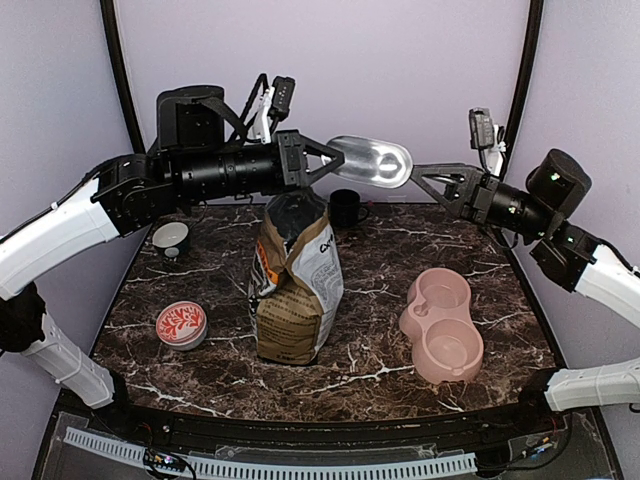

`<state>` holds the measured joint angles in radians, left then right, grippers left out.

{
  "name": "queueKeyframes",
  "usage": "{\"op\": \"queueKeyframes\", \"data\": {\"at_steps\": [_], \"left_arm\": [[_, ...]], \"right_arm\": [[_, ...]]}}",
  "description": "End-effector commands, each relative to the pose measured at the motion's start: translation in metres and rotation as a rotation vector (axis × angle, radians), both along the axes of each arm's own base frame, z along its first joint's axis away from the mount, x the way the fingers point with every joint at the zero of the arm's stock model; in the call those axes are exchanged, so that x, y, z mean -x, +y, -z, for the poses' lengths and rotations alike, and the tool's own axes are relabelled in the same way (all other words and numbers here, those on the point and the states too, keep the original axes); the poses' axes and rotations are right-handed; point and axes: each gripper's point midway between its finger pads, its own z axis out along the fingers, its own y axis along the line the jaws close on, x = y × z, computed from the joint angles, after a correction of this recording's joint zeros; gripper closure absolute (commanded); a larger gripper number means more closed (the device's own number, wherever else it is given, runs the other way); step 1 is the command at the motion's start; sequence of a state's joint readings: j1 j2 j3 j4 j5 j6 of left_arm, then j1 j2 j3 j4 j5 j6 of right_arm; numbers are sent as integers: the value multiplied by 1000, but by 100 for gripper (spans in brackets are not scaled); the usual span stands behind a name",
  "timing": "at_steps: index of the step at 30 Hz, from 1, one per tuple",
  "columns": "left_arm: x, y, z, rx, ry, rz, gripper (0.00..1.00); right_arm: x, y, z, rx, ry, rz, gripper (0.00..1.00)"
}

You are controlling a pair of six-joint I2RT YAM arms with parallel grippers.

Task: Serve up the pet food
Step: Pass from the left arm to the right

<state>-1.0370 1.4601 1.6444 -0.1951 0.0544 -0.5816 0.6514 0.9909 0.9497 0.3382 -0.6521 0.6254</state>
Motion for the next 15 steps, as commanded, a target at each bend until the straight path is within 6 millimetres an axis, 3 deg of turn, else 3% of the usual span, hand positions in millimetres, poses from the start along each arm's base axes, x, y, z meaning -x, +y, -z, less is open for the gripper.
{"op": "queueKeyframes", "data": {"at_steps": [1, 9, 15], "left_arm": [[-1, 12, -9, 17, -18, -34, 100], [-1, 17, -10, 17, -21, -51, 100], [-3, 17, -9, 12, -19, -56, 100]], "right_arm": [[12, -4, -19, -38, -72, -12, 74], [12, -8, -20, -30, -81, 16, 68], [17, -7, -16, -21, -84, -13, 72]]}}
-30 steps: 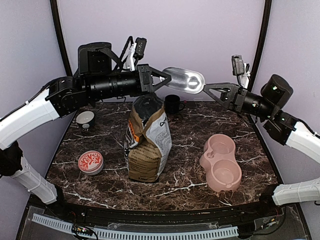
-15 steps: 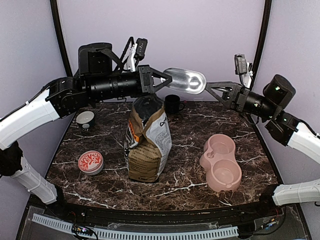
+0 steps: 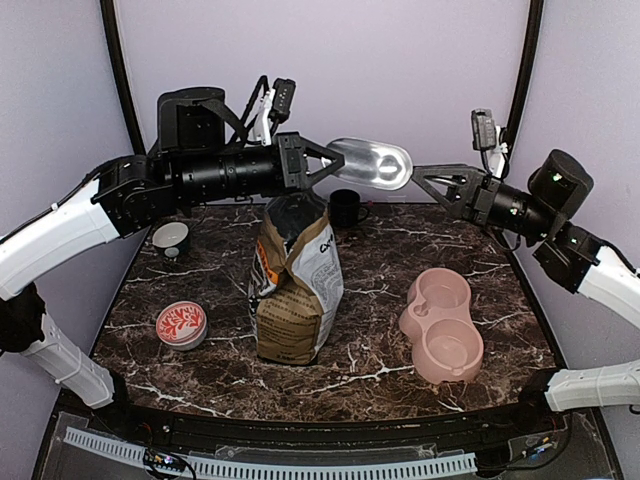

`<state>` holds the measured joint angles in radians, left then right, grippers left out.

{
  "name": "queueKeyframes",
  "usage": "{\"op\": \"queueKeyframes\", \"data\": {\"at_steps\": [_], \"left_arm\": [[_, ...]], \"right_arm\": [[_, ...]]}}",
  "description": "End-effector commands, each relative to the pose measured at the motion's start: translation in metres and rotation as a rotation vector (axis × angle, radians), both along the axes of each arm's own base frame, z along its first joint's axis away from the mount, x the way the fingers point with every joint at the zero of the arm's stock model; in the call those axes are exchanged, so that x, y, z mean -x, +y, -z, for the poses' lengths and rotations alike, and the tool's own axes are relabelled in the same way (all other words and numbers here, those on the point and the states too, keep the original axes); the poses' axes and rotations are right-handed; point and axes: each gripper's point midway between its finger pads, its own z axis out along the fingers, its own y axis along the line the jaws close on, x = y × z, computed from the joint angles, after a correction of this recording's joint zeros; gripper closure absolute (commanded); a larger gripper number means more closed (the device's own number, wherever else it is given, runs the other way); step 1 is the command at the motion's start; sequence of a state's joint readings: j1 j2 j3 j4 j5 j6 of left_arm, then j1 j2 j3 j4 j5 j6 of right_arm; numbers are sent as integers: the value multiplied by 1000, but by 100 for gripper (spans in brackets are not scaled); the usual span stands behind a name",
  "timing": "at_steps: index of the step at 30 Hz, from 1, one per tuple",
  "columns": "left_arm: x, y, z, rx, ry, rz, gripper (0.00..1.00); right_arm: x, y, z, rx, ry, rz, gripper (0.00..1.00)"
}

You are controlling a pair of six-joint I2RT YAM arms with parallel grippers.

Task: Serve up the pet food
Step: Pass from the left arm to the right

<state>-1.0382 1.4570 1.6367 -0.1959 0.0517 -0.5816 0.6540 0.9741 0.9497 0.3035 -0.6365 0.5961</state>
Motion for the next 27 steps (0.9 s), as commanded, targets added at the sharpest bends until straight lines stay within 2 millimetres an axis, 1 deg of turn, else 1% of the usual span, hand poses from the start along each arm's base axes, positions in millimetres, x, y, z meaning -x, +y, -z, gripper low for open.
{"op": "queueKeyframes", "data": {"at_steps": [1, 10, 13, 23, 25, 27], "left_arm": [[-3, 16, -12, 16, -21, -55, 100], [-4, 16, -9, 6, -15, -58, 100], [-4, 16, -8, 6, -12, -56, 100], [-5, 12, -1, -23, -5, -52, 100], [-6, 13, 0, -31, -8, -56, 100], [-7, 13, 1, -40, -8, -59, 100]], "right_arm": [[17, -5, -18, -36, -73, -32, 72], [19, -9, -24, -50, -90, -18, 71], [18, -8, -23, -45, -86, -22, 71], [21, -5, -22, -36, -78, -49, 80], [20, -5, -21, -33, -75, -49, 81], [19, -4, -20, -29, -75, -48, 79]]}}
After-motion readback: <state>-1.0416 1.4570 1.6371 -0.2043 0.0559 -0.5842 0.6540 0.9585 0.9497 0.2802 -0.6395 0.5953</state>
